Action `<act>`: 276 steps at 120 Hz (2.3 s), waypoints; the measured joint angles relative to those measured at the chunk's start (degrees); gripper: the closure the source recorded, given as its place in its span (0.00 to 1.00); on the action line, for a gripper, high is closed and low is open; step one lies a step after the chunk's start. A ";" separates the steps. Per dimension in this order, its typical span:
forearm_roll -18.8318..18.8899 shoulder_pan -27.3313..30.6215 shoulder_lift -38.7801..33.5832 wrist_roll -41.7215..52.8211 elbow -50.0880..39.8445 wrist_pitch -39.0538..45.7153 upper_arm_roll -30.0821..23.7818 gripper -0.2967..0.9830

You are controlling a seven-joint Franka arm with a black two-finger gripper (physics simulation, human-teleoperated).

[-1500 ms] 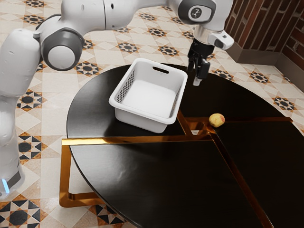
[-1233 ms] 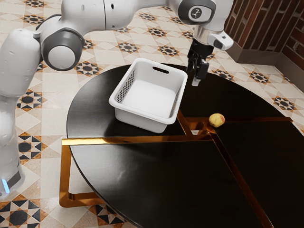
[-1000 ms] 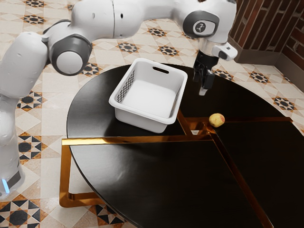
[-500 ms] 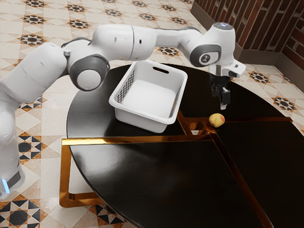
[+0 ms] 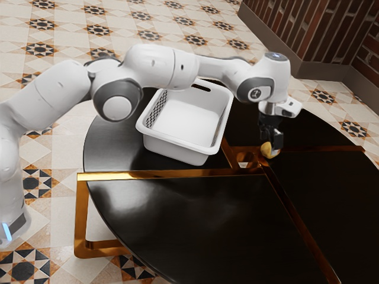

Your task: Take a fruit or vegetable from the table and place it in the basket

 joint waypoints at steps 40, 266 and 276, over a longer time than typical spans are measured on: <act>-0.15 0.00 0.52 -0.17 0.01 0.38 0.14 0.23; 0.75 0.88 -3.55 -2.68 0.87 4.56 0.85 0.52; 0.30 0.81 -7.54 -2.68 0.41 -0.89 0.66 0.52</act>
